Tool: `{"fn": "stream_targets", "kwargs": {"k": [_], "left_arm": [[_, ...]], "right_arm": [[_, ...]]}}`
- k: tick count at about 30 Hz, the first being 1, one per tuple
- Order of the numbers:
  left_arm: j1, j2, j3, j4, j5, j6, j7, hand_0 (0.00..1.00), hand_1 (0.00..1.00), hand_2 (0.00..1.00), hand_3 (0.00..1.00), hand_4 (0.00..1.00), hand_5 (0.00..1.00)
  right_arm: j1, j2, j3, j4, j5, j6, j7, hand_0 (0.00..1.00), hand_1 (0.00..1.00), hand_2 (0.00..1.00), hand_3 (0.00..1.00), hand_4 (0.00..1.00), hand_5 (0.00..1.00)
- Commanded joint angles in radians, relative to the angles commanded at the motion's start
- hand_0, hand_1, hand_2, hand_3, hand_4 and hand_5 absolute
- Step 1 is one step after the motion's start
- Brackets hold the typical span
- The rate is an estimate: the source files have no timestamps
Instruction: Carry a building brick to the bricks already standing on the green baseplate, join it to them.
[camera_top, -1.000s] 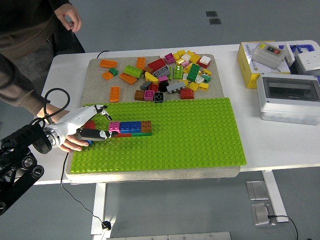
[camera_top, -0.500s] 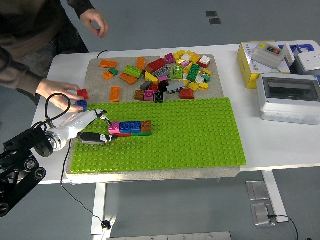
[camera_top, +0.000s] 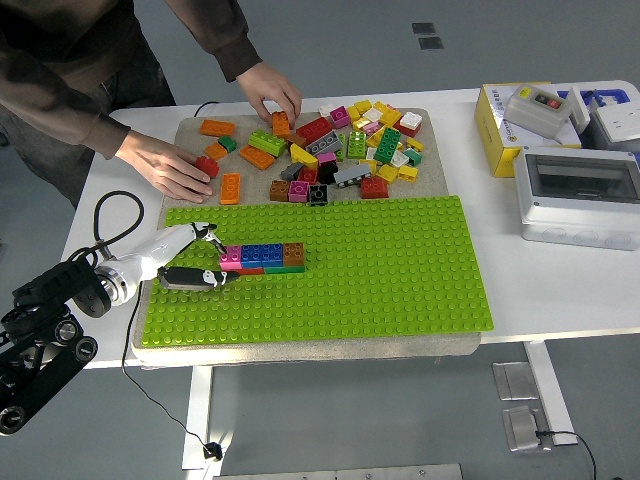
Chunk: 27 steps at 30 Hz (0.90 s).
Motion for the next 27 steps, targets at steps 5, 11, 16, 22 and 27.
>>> {"fn": "stream_targets", "kwargs": {"k": [5,11,16,22,27], "left_arm": [[0.002,-0.006,0.003,0.005,0.004,0.002,0.001,0.998,0.975,0.950,0.636,0.889,0.638],[0.005,-0.004,-0.004,-0.001,0.004,0.002,0.002,0.998,0.976,0.949,0.635,0.887,0.636],[0.013,0.008,-0.026,-0.033,-0.001,0.002,0.004,0.998,0.972,0.944,0.627,0.885,0.631],[0.050,0.028,-0.095,-0.102,0.005,0.002,0.011,0.998,0.969,0.942,0.619,0.879,0.626],[0.114,0.027,-0.180,-0.147,0.006,0.011,0.004,0.998,0.964,0.939,0.620,0.872,0.613]], "right_arm": [[-0.001,0.000,0.000,0.000,-0.002,0.000,0.000,0.699,0.638,0.538,0.762,0.656,0.998],[-0.002,0.001,0.002,0.000,-0.003,0.000,-0.001,0.699,0.639,0.539,0.762,0.656,0.998],[-0.004,0.002,0.008,0.000,-0.009,0.000,-0.004,0.699,0.639,0.539,0.761,0.656,0.998],[-0.007,0.003,0.026,0.000,-0.030,0.000,-0.011,0.699,0.637,0.539,0.761,0.656,0.998],[-0.007,0.001,0.026,0.000,-0.032,0.000,-0.011,0.700,0.638,0.540,0.761,0.655,0.998]]}}
